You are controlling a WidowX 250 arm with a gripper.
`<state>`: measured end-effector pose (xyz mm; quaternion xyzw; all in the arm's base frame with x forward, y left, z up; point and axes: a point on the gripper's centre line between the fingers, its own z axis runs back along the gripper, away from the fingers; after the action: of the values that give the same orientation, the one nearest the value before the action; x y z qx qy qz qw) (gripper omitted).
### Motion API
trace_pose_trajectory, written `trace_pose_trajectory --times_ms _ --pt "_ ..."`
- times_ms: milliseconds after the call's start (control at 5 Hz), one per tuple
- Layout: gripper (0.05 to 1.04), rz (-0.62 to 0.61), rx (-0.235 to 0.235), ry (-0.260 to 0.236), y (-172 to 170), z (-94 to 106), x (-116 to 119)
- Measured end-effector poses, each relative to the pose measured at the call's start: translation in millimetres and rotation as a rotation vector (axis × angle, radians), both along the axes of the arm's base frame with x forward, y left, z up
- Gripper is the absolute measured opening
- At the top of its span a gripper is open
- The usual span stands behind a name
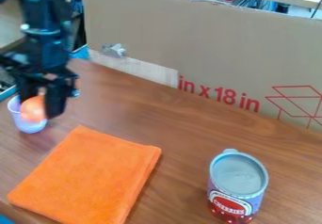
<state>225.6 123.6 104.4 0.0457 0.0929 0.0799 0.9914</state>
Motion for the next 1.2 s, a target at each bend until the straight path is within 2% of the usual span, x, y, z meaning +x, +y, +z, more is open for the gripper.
trace_pose_trajectory --times_ms 200,400,600,800,1000,1200 --pt "0.649 0.046 -0.002 0.024 18.3 -10.7 -26.9" --pt "0.649 0.059 0.022 0.04 34.3 -21.9 -45.2" --pt "0.649 0.083 0.087 0.016 47.7 -30.4 -46.2" --pt "0.649 0.165 0.083 0.061 60.8 -54.5 -50.2" --pt "0.649 0.195 0.072 0.086 70.9 -74.1 -41.2" --pt "0.648 0.202 0.071 0.098 73.1 -80.7 -40.1"
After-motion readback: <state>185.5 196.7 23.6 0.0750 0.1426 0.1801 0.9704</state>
